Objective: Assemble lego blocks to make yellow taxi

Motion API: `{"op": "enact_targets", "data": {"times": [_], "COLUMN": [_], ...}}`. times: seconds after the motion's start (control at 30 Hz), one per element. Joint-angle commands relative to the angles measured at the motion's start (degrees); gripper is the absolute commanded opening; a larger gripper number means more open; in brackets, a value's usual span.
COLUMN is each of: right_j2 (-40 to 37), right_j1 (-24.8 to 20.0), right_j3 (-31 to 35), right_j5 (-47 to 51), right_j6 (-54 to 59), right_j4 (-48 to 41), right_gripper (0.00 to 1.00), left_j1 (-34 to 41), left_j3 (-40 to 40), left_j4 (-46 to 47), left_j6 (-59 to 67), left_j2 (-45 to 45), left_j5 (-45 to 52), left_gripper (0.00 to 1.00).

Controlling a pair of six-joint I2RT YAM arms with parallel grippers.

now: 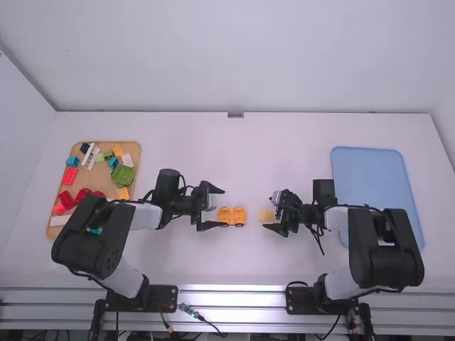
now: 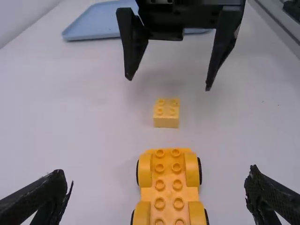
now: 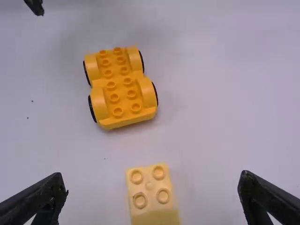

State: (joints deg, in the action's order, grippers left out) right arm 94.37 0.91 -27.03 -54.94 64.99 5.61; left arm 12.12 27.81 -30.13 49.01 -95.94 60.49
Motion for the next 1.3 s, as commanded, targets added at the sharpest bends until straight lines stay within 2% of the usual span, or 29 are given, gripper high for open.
{"op": "enact_targets", "data": {"times": [0.0,0.2,0.6,0.67,0.77,0.83,0.87,1.07,1.27], "right_j2": [2.4,7.7,16.0,17.5,17.7,17.7,17.7,17.7,17.7], "right_j1": [-0.2,-0.2,-0.2,-0.2,-0.2,0.2,0.3,0.6,0.6], "right_j3": [-1.9,-3.9,-8.2,-8.8,-9.0,-8.9,-8.9,-9.0,-9.0], "right_j5": [-1.6,-2.1,-2.1,-2.1,-2.2,-2.3,-2.3,-2.3,-3.1], "right_j6": [1.9,5.8,5.8,6.0,6.1,7.9,8.0,8.5,8.5], "right_j4": [0.0,0.0,0.0,-0.4,-0.9,-1.4,-1.5,-1.8,-2.0], "right_gripper": [0.91,0.86,0.82,0.73,0.70,0.59,0.59,0.40,0.30], "left_j1": [0.3,0.3,0.3,0.3,0.3,0.3,0.3,1.2,3.7], "left_j3": [0.8,4.1,3.5,3.4,3.4,3.4,3.4,3.4,3.4], "left_j4": [-0.3,-0.2,-1.0,-1.2,-1.2,-1.2,-1.2,-0.1,0.5], "left_j6": [-3.2,-3.2,-3.2,-3.2,-3.2,-3.2,-3.2,-2.2,0.3], "left_j2": [-4.0,-10.8,-11.3,-11.3,-11.3,-11.3,-11.3,-11.3,-11.9], "left_j5": [0.3,0.6,0.5,0.5,0.5,0.5,0.5,-0.3,-3.3], "left_gripper": [0.99,0.99,0.99,0.99,0.99,0.99,0.99,0.99,0.99]}}
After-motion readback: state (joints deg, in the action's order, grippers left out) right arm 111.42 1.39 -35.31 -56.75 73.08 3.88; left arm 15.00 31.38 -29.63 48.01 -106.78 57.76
